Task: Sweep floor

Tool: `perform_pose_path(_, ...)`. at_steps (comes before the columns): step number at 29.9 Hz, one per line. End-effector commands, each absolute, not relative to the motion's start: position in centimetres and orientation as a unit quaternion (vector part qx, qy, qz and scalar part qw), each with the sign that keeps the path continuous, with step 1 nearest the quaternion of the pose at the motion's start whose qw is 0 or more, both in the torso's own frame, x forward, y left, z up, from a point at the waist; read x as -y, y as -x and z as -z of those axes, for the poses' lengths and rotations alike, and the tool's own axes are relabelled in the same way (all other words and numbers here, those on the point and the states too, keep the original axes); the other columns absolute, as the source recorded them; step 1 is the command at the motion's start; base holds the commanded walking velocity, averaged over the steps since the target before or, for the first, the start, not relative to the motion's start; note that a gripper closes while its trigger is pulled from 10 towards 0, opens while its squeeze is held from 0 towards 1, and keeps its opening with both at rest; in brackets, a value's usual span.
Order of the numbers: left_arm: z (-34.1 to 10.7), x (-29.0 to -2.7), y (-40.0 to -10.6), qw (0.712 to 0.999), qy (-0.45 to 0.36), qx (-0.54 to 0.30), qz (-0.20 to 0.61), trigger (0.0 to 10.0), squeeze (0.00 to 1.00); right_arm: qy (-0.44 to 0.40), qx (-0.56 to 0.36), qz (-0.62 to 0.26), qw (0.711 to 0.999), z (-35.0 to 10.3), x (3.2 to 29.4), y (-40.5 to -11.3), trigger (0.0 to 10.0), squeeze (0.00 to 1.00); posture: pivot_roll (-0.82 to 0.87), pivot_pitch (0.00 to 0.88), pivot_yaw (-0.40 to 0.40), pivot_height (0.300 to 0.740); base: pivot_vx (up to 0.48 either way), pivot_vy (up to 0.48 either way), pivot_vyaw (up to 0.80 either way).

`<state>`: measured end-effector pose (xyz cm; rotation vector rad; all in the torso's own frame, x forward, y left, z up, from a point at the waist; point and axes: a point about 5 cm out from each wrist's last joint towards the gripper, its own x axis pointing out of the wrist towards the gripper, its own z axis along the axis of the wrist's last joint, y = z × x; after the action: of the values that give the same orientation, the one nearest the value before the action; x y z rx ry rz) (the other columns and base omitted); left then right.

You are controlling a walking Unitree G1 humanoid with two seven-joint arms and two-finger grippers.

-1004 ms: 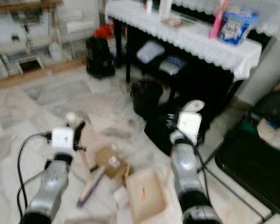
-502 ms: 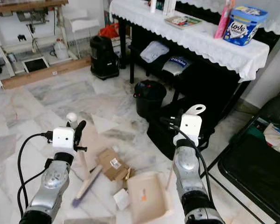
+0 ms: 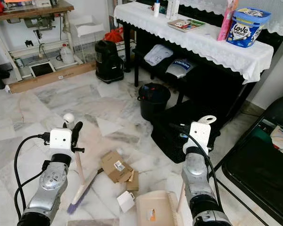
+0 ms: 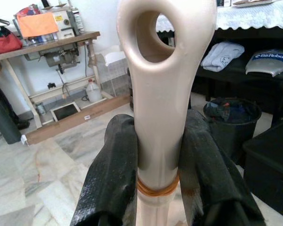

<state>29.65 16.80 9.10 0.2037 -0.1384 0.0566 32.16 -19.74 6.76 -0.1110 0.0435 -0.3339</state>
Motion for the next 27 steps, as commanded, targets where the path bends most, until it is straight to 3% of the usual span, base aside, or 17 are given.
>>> perform_pose_path(1,-10.5,-16.8,-30.1,0.989,-0.113,0.093,-0.028,10.0,0.0,0.062,-0.019,0.176,0.982,-7.4,20.2,-32.7,10.0,0.0,0.07,0.0,-0.031,0.74,0.0,0.0,0.0)
perform_pose_path(13,-13.0,-17.3,-31.8,0.991,-0.085,0.091,-0.04,10.0,0.0,0.077,-0.033,0.197,0.977,-7.2,21.7,-32.9,10.0,0.0,0.08,0.0,-0.024,0.74,0.0,0.0,0.0)
perform_pose_path(20,-12.8,-21.2,-32.3,0.992,-0.046,0.053,-0.107,10.0,0.0,0.082,-0.01,0.193,0.978,-7.9,22.1,-33.3,10.0,0.0,0.06,0.0,-0.018,0.74,0.0,0.0,0.0)
perform_pose_path(27,-12.2,-20.0,-33.6,0.994,-0.04,0.041,-0.096,10.0,0.0,0.083,0.003,0.196,0.977,-8.4,22.6,-33.5,10.0,0.0,0.05,0.0,-0.027,0.74,0.0,0.0,0.0)
